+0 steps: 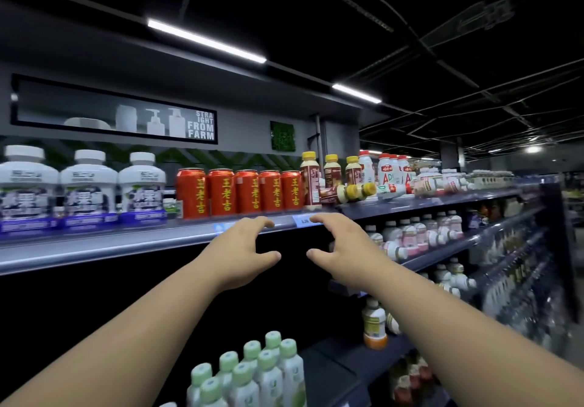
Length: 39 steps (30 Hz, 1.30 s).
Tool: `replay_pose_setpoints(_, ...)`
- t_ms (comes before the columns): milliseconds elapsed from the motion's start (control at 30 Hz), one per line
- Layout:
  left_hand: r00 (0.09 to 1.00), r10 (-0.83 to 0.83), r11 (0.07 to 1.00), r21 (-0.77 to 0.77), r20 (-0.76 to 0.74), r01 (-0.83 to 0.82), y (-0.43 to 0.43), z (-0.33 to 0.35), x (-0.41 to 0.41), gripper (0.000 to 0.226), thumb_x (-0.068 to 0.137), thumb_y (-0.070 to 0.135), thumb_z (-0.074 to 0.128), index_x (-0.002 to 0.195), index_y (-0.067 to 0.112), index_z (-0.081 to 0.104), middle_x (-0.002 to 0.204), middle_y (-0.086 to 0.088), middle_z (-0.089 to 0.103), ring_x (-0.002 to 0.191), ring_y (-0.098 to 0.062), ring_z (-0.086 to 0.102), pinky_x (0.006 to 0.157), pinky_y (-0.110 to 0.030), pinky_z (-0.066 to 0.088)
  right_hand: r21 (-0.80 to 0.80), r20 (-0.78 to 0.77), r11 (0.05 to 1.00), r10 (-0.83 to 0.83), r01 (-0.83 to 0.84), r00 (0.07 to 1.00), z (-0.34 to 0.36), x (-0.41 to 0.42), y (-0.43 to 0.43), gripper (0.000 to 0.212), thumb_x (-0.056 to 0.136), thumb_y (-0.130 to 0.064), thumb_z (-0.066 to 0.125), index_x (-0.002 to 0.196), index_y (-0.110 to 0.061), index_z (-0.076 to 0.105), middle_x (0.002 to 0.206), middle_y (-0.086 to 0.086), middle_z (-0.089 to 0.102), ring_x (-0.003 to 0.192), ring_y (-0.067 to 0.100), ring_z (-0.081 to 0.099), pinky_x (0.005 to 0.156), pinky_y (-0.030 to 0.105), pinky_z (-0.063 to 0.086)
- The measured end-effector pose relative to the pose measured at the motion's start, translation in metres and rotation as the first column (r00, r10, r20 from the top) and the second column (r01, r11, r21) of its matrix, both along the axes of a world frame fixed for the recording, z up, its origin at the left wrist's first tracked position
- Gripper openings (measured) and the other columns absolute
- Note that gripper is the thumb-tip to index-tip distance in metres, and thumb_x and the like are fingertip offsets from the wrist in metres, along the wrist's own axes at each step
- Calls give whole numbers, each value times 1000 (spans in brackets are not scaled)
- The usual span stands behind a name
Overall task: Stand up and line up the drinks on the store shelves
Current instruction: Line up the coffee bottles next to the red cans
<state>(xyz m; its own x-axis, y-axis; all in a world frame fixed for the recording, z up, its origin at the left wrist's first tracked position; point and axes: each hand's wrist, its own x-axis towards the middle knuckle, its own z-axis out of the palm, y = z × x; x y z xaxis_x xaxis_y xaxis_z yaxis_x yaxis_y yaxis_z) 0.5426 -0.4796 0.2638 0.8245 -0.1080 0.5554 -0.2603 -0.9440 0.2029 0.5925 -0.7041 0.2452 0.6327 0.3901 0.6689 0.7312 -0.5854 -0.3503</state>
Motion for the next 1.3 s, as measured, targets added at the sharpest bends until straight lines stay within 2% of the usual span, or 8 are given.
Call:
replay_pose_setpoints(167,998,-52,998,43,-46,54,-35,4,68,63,89,45,66,145,33,40,145,6,43,131,-13,44,107,-33,39,3,-16,1000,-23,23,1000,-4,60,-29,62,90,-36,69,146,-28,43,147,-8,43,135,12,40,111,31,34)
replay_pose_setpoints(400,992,-107,994,46,63,104,-66,16,168,60,86,45,68,140,33,45,139,5,48,123,-14,50,102,-35,44,17,52,998,-61,60,997,12,150,-52,62,90,-35,70,146,-28,44,146,-9,44,132,12,42,104,25,34)
replay_pose_setpoints(600,978,-134,987,115,161,116,-94,38,225,61,86,41,69,141,31,47,128,15,47,124,-6,45,104,-29,40,9,179,1000,-22,21,984,30,226,-63,59,86,-32,71,140,-27,48,135,-6,52,121,10,47,105,31,40)
replay_pose_setpoints(767,968,-26,987,158,248,-14,-117,58,257,55,84,43,69,135,32,50,128,8,53,117,-12,50,100,-32,43,-49,460,997,-30,59,887,49,286,-69,56,77,-26,72,131,-24,57,125,0,60,116,26,51,99,45,41)
replay_pose_setpoints(900,944,100,971,178,313,-162,-133,65,273,53,87,41,68,135,31,48,131,8,53,118,-11,48,99,-31,42,-160,611,983,24,94,791,69,326,-70,62,74,-22,70,134,-24,56,122,1,61,109,31,57,92,44,40)
replay_pose_setpoints(1067,866,282,901,197,413,-388,-138,80,282,49,86,46,64,130,29,53,130,8,54,118,-12,49,100,-29,41,-337,595,941,202,14,778,91,352,-77,52,84,-30,65,132,-30,47,120,-1,53,105,28,57,86,40,47)
replay_pose_setpoints(1200,765,414,832,135,494,-538,-136,96,277,45,85,42,66,126,32,53,120,9,55,113,-15,51,96,-33,43,-252,526,937,343,-242,778,110,356,-74,53,86,-25,66,134,-33,44,124,0,58,109,25,58,90,43,51)
replay_pose_setpoints(1300,696,532,747,121,482,-654,-130,109,278,52,84,47,65,132,32,48,124,6,55,115,-18,52,97,-40,45,-160,517,936,351,-314,781,129,359,-69,48,90,-25,65,135,-31,48,128,0,59,110,24,57,88,38,49)
